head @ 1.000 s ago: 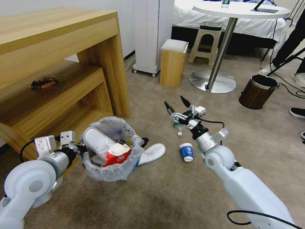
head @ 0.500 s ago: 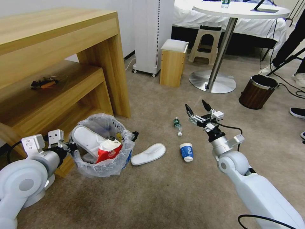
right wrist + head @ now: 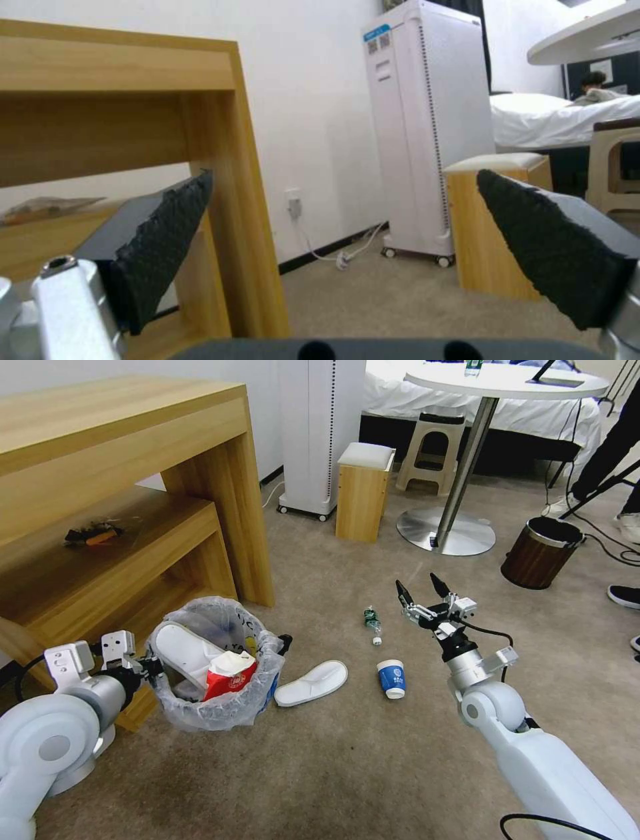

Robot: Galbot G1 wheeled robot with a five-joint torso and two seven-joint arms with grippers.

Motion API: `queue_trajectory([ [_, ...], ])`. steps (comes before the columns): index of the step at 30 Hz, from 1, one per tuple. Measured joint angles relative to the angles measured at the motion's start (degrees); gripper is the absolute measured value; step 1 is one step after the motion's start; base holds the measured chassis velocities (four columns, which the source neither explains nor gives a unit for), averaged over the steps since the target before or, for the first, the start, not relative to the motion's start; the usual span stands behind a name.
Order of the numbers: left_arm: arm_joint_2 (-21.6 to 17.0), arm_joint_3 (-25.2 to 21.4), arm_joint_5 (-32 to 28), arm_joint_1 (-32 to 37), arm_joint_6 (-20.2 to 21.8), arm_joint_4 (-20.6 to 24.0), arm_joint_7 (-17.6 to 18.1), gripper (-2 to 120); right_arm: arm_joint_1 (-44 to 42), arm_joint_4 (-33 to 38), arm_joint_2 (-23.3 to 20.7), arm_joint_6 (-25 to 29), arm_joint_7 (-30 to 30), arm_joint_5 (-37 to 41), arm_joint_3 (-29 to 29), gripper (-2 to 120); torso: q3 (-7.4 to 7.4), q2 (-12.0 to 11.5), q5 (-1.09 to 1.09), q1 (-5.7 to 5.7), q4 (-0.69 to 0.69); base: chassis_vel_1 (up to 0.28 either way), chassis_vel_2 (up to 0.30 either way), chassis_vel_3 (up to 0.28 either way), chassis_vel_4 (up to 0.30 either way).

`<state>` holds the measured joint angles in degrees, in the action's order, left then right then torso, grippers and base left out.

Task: Pick up the trash bin and place the garbage on the floor into it.

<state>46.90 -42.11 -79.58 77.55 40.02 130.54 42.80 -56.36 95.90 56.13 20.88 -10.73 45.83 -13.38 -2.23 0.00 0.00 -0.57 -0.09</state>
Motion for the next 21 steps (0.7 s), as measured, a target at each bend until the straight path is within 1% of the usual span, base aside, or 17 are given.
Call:
queue_trajectory([
  [4,0.25,0.25,-0.33,-0.15,0.0,-0.08,-0.36,0,0.01,-0.03,0.0,0.04,-0.12,0.0,0.11,100,0.0,0.0,0.0,0.0,0.0,0.0,0.0,0.0,0.0],
  [9,0.46,0.4,-0.32,-0.06,0.0,-0.2,-0.89,0,0.07,-0.05,0.0,0.06,-0.2,0.0,0.29,100,0.0,0.0,0.0,0.0,0.0,-0.041,0.063,0.05,-0.04],
  [21,0.61,0.68,-0.19,-0.05,-0.05,-0.33,-1.31,0,0.37,-0.38,0.33,0.1,-0.27,-0.12,0.55,100,-0.01,0.0,0.0,0.0,0.0,-0.107,0.096,0.091,-0.099],
])
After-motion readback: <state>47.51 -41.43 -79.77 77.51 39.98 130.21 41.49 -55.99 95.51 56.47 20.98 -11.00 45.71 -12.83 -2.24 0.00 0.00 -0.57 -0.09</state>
